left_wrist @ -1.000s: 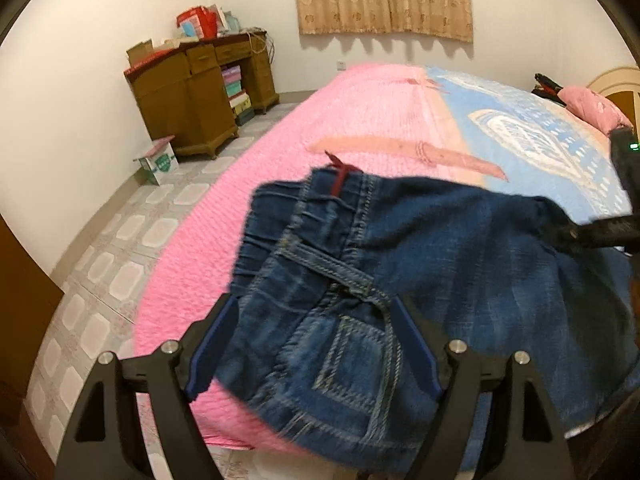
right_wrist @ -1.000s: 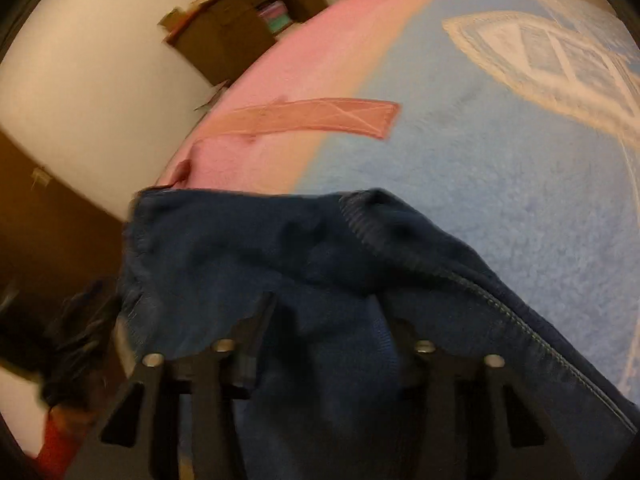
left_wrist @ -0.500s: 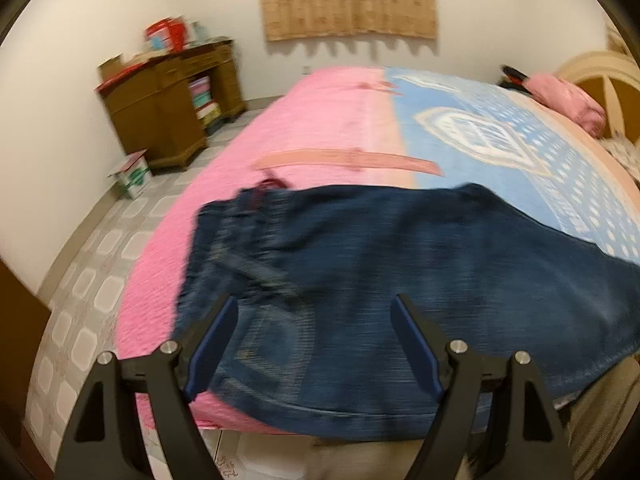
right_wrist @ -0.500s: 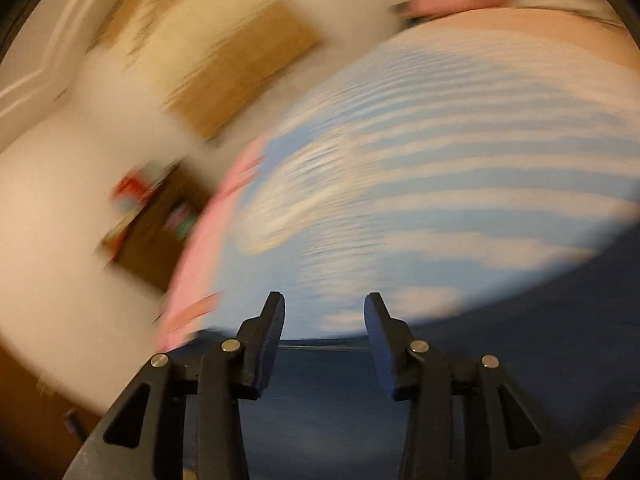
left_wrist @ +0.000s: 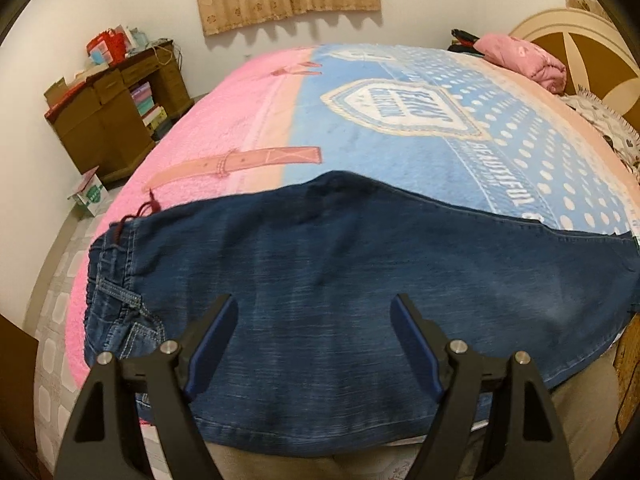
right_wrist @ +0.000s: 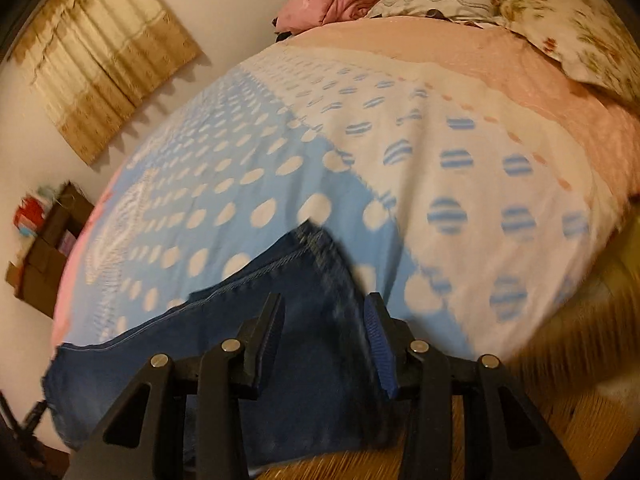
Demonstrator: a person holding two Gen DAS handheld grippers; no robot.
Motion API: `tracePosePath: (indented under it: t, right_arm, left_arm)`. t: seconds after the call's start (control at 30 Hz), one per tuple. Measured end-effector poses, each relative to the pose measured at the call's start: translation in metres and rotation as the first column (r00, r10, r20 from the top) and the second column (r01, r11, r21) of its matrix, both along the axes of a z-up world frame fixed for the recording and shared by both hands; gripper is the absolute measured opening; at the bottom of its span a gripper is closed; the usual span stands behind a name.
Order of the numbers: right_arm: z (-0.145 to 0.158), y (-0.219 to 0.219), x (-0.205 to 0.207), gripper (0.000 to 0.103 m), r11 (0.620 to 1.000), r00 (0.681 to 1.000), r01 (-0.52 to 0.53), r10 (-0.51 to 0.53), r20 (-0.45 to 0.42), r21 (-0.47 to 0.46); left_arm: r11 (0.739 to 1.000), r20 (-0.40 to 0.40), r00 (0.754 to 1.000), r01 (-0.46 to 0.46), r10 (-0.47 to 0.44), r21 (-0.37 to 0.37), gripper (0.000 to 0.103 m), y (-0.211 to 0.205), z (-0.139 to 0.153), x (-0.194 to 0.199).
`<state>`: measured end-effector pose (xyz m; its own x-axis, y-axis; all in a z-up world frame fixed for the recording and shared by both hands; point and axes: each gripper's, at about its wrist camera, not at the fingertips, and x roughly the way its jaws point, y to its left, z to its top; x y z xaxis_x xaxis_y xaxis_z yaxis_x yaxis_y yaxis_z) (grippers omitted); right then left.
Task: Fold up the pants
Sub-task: 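Move the right tool to the jeans leg hem and grasp it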
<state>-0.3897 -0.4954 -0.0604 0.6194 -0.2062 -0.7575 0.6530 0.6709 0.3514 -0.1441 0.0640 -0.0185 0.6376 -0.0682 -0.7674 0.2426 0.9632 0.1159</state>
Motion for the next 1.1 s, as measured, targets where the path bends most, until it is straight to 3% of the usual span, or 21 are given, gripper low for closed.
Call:
tracePosePath:
  t: [0.07,0.13,0.23,0.37,0.47,0.53,0.63,0.7,0.77,0.87,0.93,1.0,1.07,1.1]
  right_arm:
    - [-0.006,-0.002,0.015,0.043,1.000,0.999,-0.026,0.026,-0.030,-0.012]
    - [-0.013,-0.003,0.031,0.035,0.995,0.993,-0.100,0.098,-0.060,-0.023]
    - [-0.012,0.008,0.050,0.021,0.970,0.971,-0.196,0.171,-0.169,-0.143]
    - [0.006,0.006,0.048,0.016,0.959,0.971,-0.213,0.187,-0.147,-0.186]
    - [0.030,0.006,0.048,0.016,0.952,0.975,-0.221,0.215,-0.054,-0.213]
    - [0.026,0.002,0.063,0.017,0.948,0.970,-0.242,0.228,-0.087,-0.205]
    - [-0.003,-0.004,0.078,0.020,0.949,0.955,-0.256,0.219,-0.199,-0.182]
    - [-0.013,-0.011,0.075,0.034,0.959,0.967,-0.226,0.199,-0.158,-0.172]
    - [-0.005,-0.013,0.062,0.049,0.960,0.981,-0.165,0.136,-0.141,-0.225]
    - [0.020,-0.010,0.029,0.049,0.960,0.998,-0.058,0.048,-0.045,-0.275]
    - [0.036,0.004,0.002,0.049,0.962,0.998,-0.040,0.052,0.037,-0.271]
    - [0.038,0.025,-0.012,0.049,0.959,0.998,-0.059,0.067,0.021,-0.277]
    - [0.029,0.047,-0.022,0.049,0.972,0.999,-0.048,0.046,-0.013,-0.229]
    - [0.022,0.057,-0.030,0.049,0.983,0.999,-0.032,0.034,0.009,-0.183]
  left_arm:
    - [1.000,0.008,1.000,-0.001,0.001,0.022,0.081,-0.005,0.002,-0.002]
    - [0.999,0.006,1.000,-0.010,0.009,0.034,0.081,-0.009,0.003,-0.001]
    - [0.999,-0.002,1.000,-0.023,0.023,0.040,0.081,-0.010,0.003,0.000]
    - [0.998,0.002,1.000,-0.015,0.015,0.059,0.081,-0.020,0.002,-0.001]
    - [0.998,0.007,1.000,-0.008,0.007,0.063,0.081,-0.025,0.003,-0.003]
    - [0.998,0.010,1.000,-0.004,0.004,0.056,0.081,-0.028,0.005,-0.004]
    - [0.998,0.021,1.000,0.002,-0.003,0.055,0.081,-0.029,0.009,-0.006]
    - [0.997,0.035,0.999,0.007,-0.009,0.072,0.081,-0.028,0.011,-0.008]
    - [0.997,0.044,0.999,0.002,-0.005,0.076,0.081,-0.026,0.013,-0.008]
    - [0.999,0.028,0.999,-0.018,0.017,0.043,0.081,-0.020,0.012,-0.003]
    - [0.999,0.017,1.000,-0.025,0.025,0.024,0.081,-0.018,0.009,-0.001]
    - [0.999,0.007,0.999,-0.033,0.033,0.010,0.081,-0.019,0.004,0.000]
    - [0.999,-0.011,0.999,-0.036,0.036,0.000,0.081,-0.021,-0.001,0.001]
    - [0.999,-0.021,0.999,-0.032,0.032,-0.006,0.081,-0.022,-0.003,0.000]
